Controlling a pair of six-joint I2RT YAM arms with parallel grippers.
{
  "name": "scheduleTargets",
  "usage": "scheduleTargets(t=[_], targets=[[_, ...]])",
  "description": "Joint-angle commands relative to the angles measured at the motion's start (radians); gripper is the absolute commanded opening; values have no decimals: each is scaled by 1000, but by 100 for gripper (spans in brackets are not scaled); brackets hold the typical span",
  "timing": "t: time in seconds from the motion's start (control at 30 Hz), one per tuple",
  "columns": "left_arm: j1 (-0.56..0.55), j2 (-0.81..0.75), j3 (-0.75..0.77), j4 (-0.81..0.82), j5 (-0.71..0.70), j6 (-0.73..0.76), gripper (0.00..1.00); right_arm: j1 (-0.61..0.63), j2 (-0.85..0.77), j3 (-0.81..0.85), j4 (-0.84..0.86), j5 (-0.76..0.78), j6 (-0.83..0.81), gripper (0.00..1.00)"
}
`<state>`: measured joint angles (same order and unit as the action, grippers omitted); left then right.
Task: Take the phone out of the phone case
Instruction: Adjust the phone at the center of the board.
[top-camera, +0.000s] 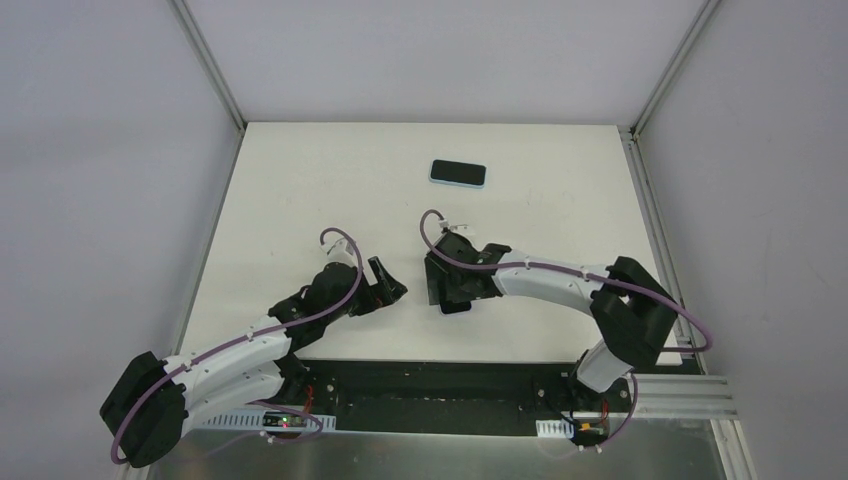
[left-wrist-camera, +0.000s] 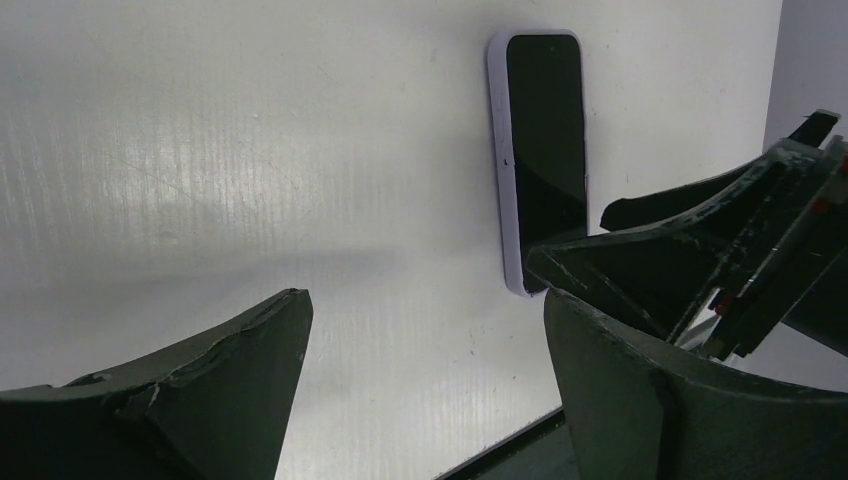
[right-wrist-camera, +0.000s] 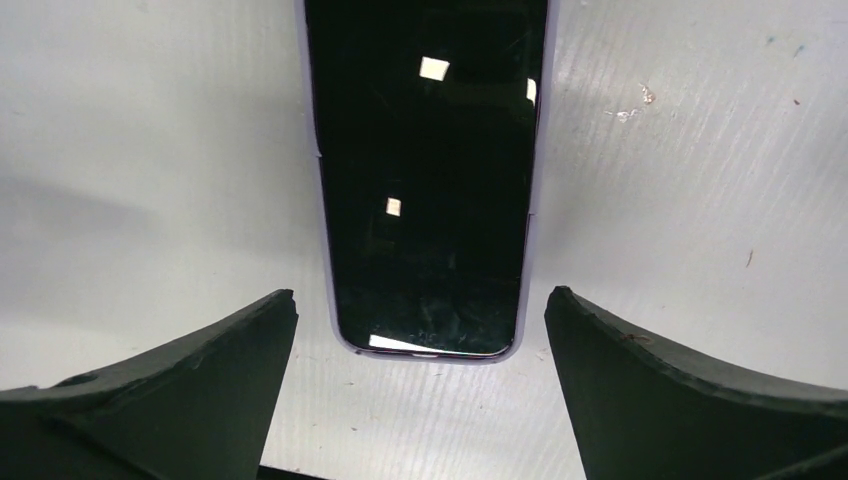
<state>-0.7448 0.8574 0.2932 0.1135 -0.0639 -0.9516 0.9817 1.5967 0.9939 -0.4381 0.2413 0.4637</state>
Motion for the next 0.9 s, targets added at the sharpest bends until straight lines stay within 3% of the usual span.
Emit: scheduleTargets(t=[0.0, 0.87], targets=[[2, -9, -13, -10, -6, -5, 88, 2, 48, 65, -94, 20, -54, 100], [2, -22, -17, -22, 0, -2, 88, -44, 191, 189, -128, -14, -129, 99]])
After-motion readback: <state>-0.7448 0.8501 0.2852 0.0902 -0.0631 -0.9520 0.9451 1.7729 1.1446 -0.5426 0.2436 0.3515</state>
